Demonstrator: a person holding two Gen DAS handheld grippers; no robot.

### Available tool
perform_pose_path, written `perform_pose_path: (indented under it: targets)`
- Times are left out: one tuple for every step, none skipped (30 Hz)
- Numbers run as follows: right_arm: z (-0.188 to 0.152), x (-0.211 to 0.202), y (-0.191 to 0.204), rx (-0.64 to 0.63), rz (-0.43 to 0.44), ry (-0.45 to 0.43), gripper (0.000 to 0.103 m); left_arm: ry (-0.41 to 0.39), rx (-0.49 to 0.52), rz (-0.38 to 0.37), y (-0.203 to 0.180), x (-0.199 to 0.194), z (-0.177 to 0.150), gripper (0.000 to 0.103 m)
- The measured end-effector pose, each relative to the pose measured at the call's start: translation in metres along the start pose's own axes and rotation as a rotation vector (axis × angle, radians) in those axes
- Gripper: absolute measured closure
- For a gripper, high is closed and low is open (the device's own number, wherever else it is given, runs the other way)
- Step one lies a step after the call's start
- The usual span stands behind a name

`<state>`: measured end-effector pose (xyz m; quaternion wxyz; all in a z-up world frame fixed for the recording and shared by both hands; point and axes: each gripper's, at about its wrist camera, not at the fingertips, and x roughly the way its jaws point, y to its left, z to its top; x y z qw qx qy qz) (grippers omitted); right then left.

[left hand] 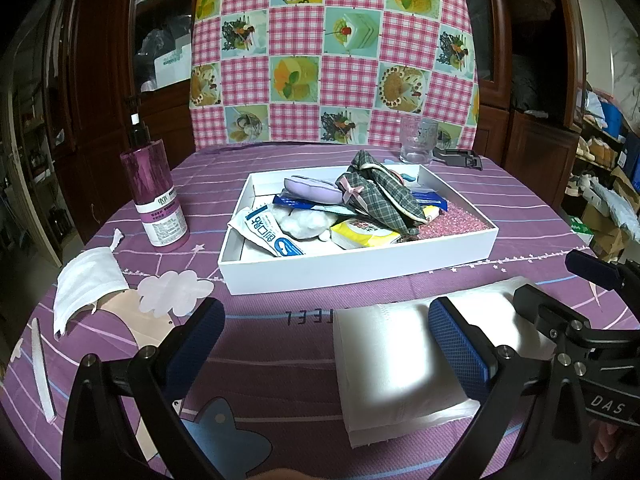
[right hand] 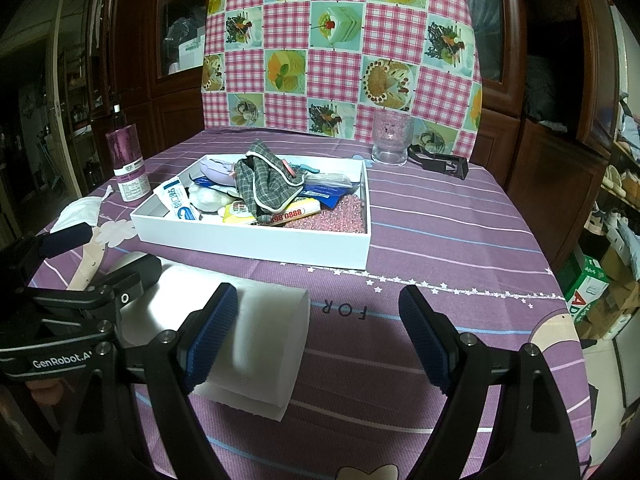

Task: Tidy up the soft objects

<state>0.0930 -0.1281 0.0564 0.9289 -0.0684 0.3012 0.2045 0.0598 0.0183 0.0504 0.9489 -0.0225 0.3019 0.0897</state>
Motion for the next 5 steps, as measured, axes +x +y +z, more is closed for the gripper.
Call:
perform_pose_path:
  targets:
    - [0.0,-0.0003,-0.0004,0.001,0.001,0.0,0.02,0.001,-0.004,-0.004,0.0006,0.0005,-0.0001,0.0]
    - [0.0,0.0002,0.0002,0.0,0.001,0.0,0.02,0.002,-0.005,-0.005,0.0007,0.0009,-0.0003,0.0]
    - [-0.0001,-0.0001,0.0004,0.0,0.0,0.0,0.02,0.002,-0.004,-0.003,0.0003,0.0008,-0.0004,0.0]
    - [0.0,0.0003,0.0003,0.0,0.0,0.0,0.02,0.001,-0.003,-0.003,0.0006,0.001,-0.0002,0.0]
    - [0.0,0.0001,0.0003,0.0,0.0,0.0,0.02,0.001,-0.003,-0.002,0.001,0.0014,-0.0002,0.0]
